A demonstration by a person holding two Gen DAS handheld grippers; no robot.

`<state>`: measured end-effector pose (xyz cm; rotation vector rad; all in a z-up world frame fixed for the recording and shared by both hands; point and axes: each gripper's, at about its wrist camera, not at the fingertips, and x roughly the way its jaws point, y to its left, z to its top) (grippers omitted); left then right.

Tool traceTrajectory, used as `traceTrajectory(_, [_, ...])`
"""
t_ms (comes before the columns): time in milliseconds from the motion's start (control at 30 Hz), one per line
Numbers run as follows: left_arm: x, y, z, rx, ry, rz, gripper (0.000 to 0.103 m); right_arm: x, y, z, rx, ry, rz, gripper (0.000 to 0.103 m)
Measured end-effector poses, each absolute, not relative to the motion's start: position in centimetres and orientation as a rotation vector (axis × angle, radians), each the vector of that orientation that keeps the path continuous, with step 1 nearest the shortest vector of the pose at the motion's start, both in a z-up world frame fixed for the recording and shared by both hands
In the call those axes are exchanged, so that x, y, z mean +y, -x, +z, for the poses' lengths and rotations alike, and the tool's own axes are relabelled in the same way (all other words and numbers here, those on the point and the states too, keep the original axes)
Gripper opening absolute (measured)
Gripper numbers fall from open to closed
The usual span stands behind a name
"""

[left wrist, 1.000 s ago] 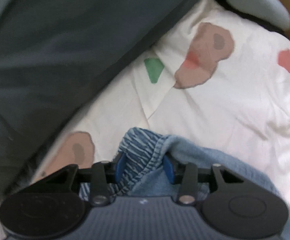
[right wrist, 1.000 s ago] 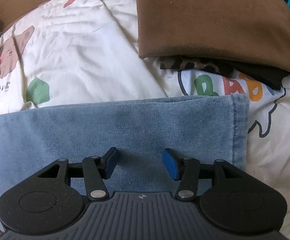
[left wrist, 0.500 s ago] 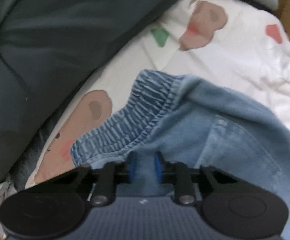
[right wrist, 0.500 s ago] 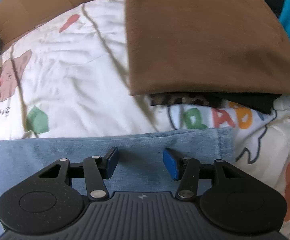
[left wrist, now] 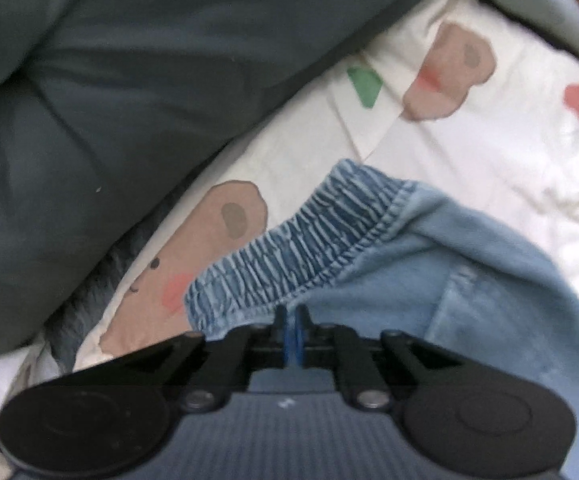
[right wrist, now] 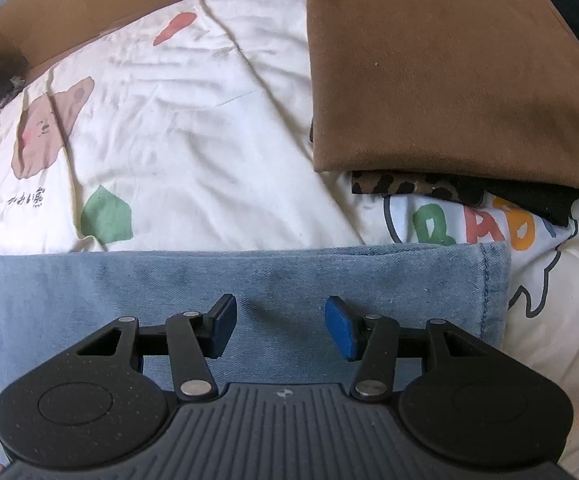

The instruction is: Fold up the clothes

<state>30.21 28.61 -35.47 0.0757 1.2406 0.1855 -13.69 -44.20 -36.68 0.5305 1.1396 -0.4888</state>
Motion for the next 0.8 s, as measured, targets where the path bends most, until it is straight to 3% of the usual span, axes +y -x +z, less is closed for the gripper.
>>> traceTrajectory(233, [28.7, -26.9, -34.2, 1.261, -0.010, 0.170, 0.011, -43.6, 13.4, -37.1, 1.149, -0.532, -0.475, 0.055])
traceTrajectory(400, [29.5, -27.3, -36.6, 1.328, -0.032, 0.235, 0.003, -43.2, 13.5, -37.1, 1.156, -0.524, -0.464, 0.056])
traceTrajectory(800, [29.4, -28.0, -38.3, 1.255, -0.256, 0.240, 0.004, -42.9, 14.3, -36.8, 1.159, -0.513, -0.474, 0.056])
